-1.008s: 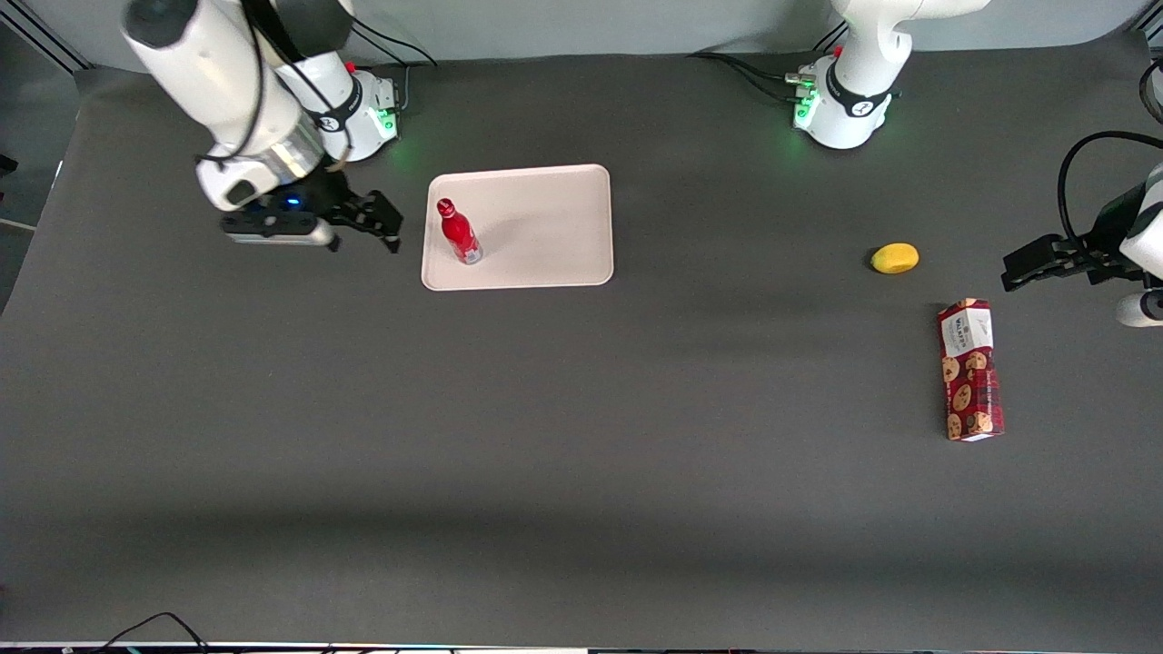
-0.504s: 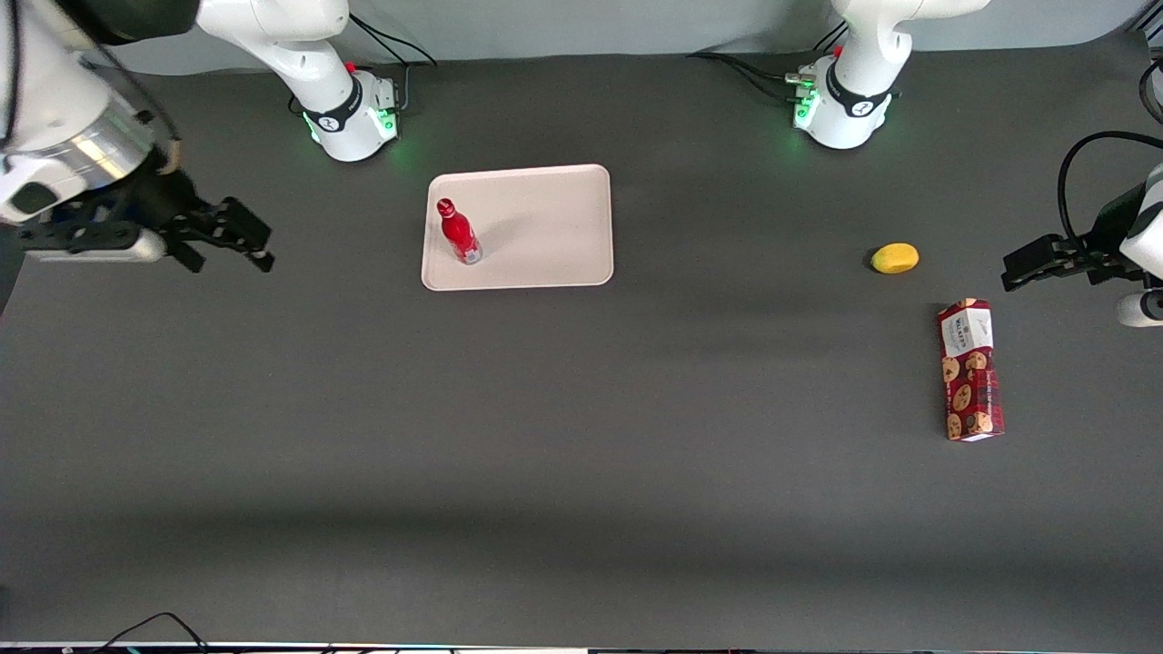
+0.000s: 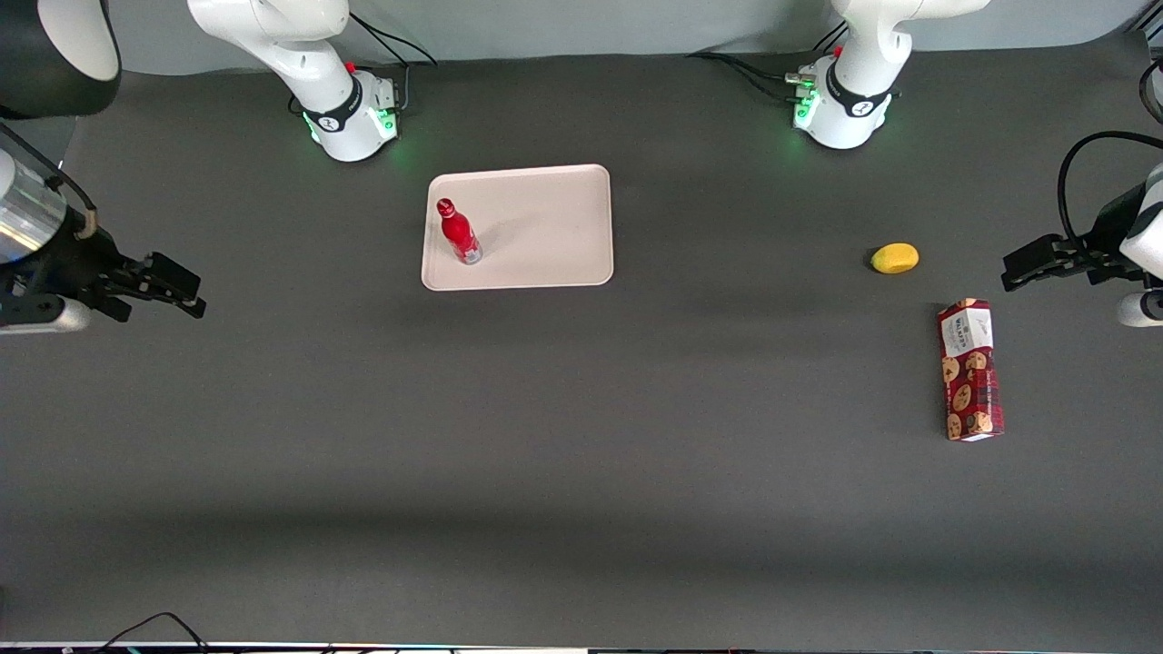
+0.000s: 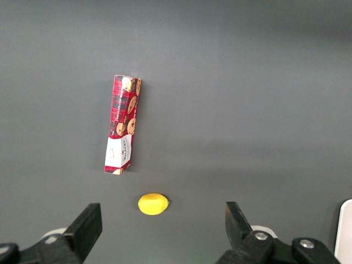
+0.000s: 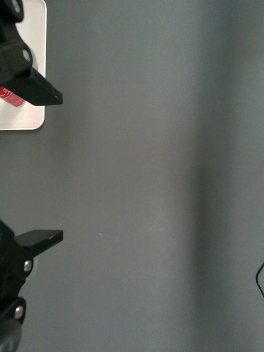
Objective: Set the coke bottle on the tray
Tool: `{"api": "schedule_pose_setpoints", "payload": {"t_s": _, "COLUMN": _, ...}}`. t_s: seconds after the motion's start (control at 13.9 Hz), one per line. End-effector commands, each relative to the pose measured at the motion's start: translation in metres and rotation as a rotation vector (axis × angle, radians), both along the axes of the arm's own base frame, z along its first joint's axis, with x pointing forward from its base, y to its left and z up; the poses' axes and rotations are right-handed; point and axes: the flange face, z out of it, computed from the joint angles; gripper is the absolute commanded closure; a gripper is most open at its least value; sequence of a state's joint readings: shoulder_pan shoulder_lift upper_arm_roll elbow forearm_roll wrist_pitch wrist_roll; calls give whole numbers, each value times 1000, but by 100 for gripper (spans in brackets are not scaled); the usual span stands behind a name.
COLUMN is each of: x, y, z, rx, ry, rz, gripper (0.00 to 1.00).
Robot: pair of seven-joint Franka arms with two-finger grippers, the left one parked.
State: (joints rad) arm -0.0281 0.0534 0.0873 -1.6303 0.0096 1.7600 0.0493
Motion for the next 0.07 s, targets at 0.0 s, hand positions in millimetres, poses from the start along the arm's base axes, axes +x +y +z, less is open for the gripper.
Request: {"api": "schedule_pose_setpoints", "payload": {"t_s": 0.0, "x": 12, "y": 5, "z": 1, "rx": -27, "ry": 13, "rz": 25, "gripper": 0}}
